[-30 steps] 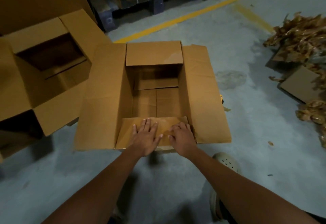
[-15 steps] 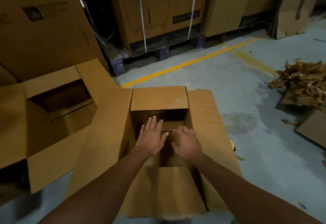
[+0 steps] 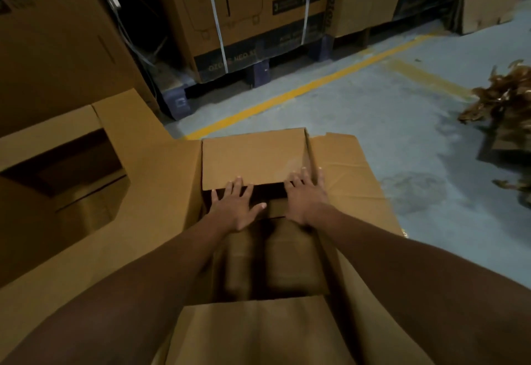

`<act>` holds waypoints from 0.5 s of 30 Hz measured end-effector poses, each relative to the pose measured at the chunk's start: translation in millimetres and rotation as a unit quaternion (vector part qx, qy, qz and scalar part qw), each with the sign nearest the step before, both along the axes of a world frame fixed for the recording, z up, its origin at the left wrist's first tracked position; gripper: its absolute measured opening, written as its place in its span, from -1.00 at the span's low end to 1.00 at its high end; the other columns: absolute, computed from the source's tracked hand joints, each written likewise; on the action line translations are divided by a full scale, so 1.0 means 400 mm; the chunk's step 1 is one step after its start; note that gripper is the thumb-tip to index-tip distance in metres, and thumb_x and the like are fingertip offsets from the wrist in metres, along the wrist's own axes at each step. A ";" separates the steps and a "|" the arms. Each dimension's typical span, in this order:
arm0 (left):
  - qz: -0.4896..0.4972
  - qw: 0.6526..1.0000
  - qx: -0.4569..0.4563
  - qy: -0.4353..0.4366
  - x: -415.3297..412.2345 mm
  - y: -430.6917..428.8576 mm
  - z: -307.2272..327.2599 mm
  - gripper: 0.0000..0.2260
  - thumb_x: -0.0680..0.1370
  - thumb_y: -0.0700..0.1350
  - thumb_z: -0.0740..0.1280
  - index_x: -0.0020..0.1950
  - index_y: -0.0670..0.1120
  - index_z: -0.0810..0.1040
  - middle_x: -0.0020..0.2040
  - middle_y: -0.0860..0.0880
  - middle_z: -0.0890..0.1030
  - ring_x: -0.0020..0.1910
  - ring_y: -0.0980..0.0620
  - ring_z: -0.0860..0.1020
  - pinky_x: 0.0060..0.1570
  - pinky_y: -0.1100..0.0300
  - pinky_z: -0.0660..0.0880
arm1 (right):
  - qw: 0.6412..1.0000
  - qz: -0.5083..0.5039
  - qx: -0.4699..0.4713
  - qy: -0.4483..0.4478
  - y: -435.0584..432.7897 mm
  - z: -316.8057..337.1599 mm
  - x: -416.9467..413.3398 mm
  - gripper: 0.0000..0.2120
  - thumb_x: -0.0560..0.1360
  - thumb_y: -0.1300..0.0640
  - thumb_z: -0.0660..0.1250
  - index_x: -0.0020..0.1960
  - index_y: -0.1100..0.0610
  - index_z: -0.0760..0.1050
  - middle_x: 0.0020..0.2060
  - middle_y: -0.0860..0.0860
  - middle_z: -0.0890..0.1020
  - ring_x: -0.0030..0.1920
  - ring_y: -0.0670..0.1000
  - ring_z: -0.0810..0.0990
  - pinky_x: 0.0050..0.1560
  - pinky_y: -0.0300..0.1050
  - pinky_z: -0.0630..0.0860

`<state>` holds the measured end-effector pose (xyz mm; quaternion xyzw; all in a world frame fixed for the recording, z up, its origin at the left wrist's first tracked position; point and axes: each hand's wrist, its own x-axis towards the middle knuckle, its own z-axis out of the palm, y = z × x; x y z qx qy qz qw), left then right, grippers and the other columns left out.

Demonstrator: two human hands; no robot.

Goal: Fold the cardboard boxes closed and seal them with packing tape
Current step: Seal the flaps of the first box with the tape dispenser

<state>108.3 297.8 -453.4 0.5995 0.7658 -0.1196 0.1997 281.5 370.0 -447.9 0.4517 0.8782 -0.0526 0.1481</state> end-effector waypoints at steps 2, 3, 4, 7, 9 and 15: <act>0.006 0.999 0.031 -0.011 0.011 -0.015 0.016 -0.31 0.62 0.34 -0.08 0.63 0.03 -0.16 0.62 -0.10 -0.25 0.60 -0.11 -0.23 0.51 -0.26 -0.16 | 0.997 -0.027 -0.001 0.066 -0.016 0.016 0.024 -0.27 0.54 -0.05 0.24 0.59 0.10 0.02 0.60 0.13 -0.04 0.58 0.22 -0.19 0.48 0.39 -0.18; 0.005 0.999 0.042 -0.018 0.023 -0.023 0.028 -0.32 0.63 0.32 -0.07 0.63 0.02 -0.16 0.62 -0.10 -0.24 0.60 -0.10 -0.23 0.51 -0.25 -0.16 | 0.994 -0.051 -0.004 0.096 -0.028 0.026 0.045 -0.28 0.53 0.00 0.24 0.59 0.08 0.02 0.60 0.13 -0.06 0.57 0.23 -0.20 0.48 0.40 -0.13; 0.004 0.998 0.053 -0.030 0.038 -0.032 0.037 -0.33 0.64 0.30 -0.05 0.63 0.01 -0.16 0.62 -0.10 -0.23 0.60 -0.10 -0.22 0.51 -0.24 -0.14 | 0.989 -0.081 -0.011 0.120 -0.042 0.033 0.070 -0.29 0.54 0.02 0.23 0.59 0.08 0.01 0.59 0.14 -0.07 0.57 0.26 -0.19 0.48 0.39 -0.10; 0.002 0.993 0.092 -0.069 0.114 -0.071 0.064 -0.35 0.65 0.26 0.00 0.64 -0.02 -0.10 0.63 -0.11 -0.15 0.61 -0.09 -0.14 0.53 -0.19 -0.03 | 0.969 -0.169 -0.049 0.172 -0.109 0.048 0.161 -0.33 0.56 -0.04 0.24 0.58 0.08 0.06 0.59 0.15 0.00 0.56 0.29 -0.05 0.51 0.27 0.03; -0.012 0.989 0.099 -0.105 0.187 -0.103 0.071 -0.37 0.66 0.21 0.04 0.64 -0.05 -0.04 0.64 -0.13 -0.07 0.61 -0.11 -0.05 0.54 -0.13 0.05 | 0.956 -0.201 -0.059 0.206 -0.158 0.058 0.220 -0.40 0.54 -0.06 0.27 0.51 0.10 0.20 0.52 0.16 0.19 0.51 0.28 0.13 0.47 0.17 0.19; -0.088 0.981 0.063 -0.159 0.425 -0.210 0.052 -0.36 0.66 0.22 0.06 0.64 -0.02 -0.07 0.64 -0.04 -0.06 0.61 -0.08 -0.01 0.54 -0.13 0.07 | 0.922 -0.314 -0.029 0.225 -0.240 0.056 0.354 -0.49 0.51 -0.19 0.28 0.32 0.11 0.39 0.32 0.13 0.41 0.34 0.24 0.35 0.30 0.18 0.37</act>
